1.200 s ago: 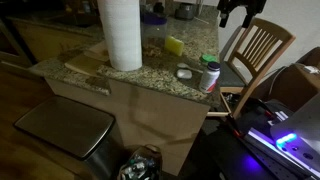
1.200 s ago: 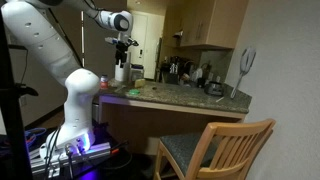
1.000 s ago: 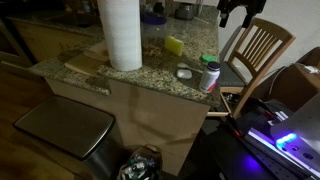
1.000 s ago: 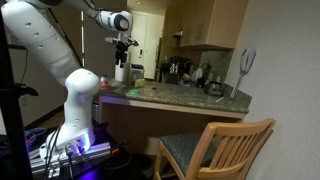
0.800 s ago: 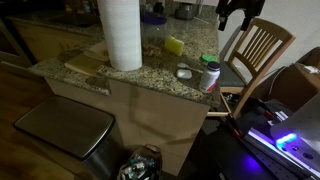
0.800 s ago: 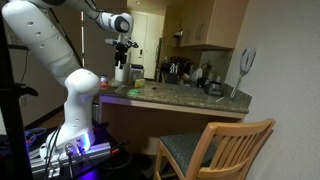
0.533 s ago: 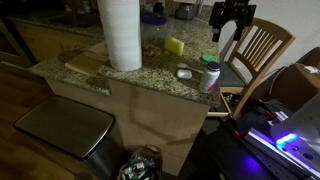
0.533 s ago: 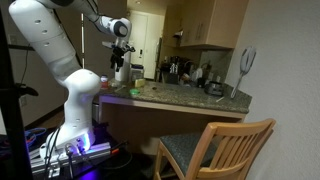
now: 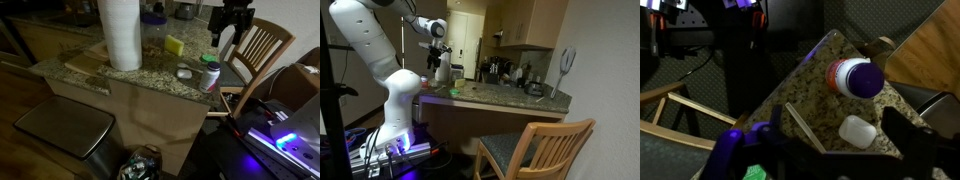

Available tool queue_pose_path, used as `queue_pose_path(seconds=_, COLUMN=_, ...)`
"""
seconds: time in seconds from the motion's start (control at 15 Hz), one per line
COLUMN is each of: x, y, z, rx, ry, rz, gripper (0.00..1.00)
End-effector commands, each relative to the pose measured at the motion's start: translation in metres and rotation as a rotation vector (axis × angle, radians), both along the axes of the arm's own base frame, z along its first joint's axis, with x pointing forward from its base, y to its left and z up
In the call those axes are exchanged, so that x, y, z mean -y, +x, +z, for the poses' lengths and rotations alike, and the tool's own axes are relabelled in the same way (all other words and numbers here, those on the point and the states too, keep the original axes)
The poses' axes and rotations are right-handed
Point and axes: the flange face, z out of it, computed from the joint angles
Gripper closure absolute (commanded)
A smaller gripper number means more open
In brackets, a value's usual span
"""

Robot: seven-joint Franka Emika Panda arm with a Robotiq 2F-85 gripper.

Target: Move the bottle to the right

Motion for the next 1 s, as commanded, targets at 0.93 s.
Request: queue_pose_path(seconds=0.93, x=-0.028, y=-0.021, z=-0.027, rx=-0.082, ry=0.061, rz=0.085, gripper=0.00)
